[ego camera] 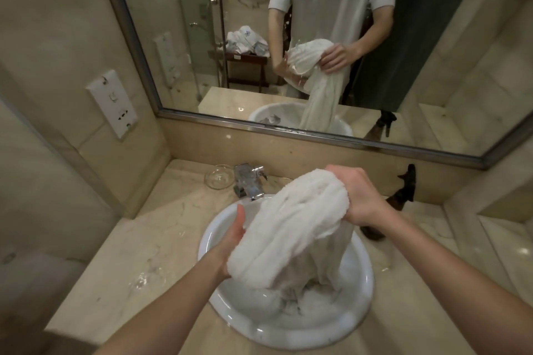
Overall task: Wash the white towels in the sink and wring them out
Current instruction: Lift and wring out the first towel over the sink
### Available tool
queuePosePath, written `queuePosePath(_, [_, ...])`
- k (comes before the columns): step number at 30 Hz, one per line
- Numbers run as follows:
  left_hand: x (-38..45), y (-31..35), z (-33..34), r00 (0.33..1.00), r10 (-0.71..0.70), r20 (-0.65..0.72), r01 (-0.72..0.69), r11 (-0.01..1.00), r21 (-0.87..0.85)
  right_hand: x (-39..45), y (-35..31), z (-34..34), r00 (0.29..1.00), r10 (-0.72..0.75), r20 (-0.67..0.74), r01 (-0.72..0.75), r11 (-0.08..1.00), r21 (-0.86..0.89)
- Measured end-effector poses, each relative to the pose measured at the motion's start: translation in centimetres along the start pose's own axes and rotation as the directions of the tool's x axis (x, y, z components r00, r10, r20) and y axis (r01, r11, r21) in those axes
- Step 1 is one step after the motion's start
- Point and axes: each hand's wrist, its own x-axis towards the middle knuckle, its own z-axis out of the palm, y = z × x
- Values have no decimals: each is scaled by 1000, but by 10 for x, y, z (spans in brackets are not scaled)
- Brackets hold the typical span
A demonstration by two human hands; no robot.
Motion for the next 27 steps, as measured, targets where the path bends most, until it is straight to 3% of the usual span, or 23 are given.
queuePosePath(3, [-18, 11, 0, 953, -2, 304, 9, 1000, -22, -3, 11, 5, 999, 0, 52, 4, 997, -80])
queuePosePath(6, [-20, 19, -23, 982, -59, 181, 14, 971, 239, -5, 14, 11, 995, 25, 98, -10, 988, -157])
queuePosePath(7, [-28, 21, -22, 977, -69, 201, 5, 953, 303, -6, 14, 14, 992, 55, 114, -34, 983, -178])
queuePosePath(12, [-45, 21, -11, 986, -73, 150, 6, 914, 405, -13, 8, 22, 977, 100, 190, -32, 943, -330])
queuePosePath(15, [-47, 21, -8, 979, -67, 192, -34, 875, 483, -15, 4, 26, 964, 113, 240, -10, 920, -392])
queuePosePath(17, [-44, 24, -2, 990, -9, 144, -84, 775, 626, -14, 4, 28, 959, 107, 261, 5, 918, -395])
queuePosePath(19, [-40, 30, 6, 986, 134, 96, -159, 618, 770, -15, 3, 30, 936, 118, 331, 26, 915, -402])
queuePosePath(23, [-30, 50, 14, 921, 361, 147, -271, 321, 908, -23, 5, 49, 895, 149, 421, 10, 935, -354])
queuePosePath(25, [-23, 60, 16, 912, 367, 184, -269, 193, 944, -30, 8, 62, 892, 153, 426, -85, 981, -174])
queuePosePath(27, [-20, 69, 18, 919, 327, 221, -290, 180, 940, -39, 13, 75, 918, 136, 372, -175, 982, 73])
